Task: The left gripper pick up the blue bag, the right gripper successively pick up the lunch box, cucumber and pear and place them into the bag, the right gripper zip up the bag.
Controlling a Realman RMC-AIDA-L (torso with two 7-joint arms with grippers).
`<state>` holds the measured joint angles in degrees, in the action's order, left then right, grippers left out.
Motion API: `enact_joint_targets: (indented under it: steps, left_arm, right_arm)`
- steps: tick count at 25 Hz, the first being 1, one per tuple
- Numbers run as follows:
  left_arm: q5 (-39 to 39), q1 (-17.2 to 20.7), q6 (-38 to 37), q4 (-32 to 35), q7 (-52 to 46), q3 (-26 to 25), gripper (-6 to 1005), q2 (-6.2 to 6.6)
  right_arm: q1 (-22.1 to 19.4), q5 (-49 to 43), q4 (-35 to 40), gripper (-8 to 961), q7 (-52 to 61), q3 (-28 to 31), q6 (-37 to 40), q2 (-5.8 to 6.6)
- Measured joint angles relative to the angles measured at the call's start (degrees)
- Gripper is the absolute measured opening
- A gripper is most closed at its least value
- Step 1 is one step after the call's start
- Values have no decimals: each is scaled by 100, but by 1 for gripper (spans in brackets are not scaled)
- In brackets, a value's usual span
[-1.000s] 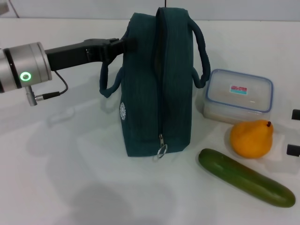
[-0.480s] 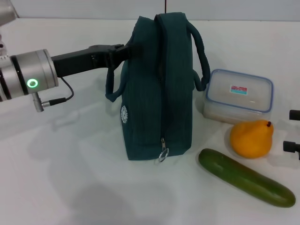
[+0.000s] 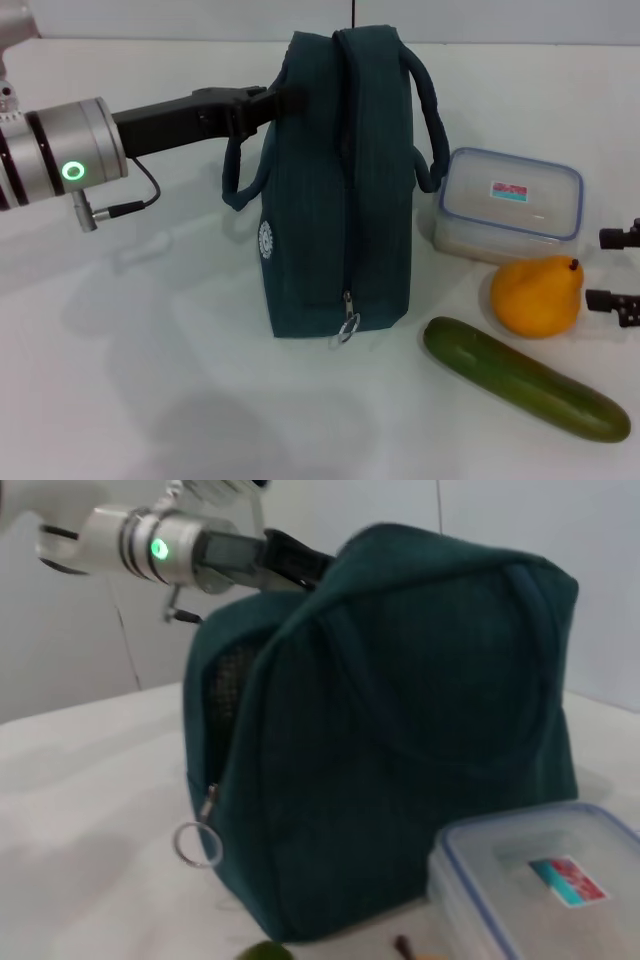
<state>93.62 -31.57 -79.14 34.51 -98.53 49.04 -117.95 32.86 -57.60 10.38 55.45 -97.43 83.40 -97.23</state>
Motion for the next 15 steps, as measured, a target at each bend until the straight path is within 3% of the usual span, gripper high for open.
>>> enact_joint_targets:
  steps: [6, 15]
  left_arm:
    - [-2, -41, 64, 3, 50, 0, 44, -6]
    - [-2, -70, 82, 8, 53, 0, 44, -3]
  right_arm:
    - [79, 17, 17, 831, 181, 100, -351, -24]
    - [56, 21, 92, 829, 338, 836, -908, -30]
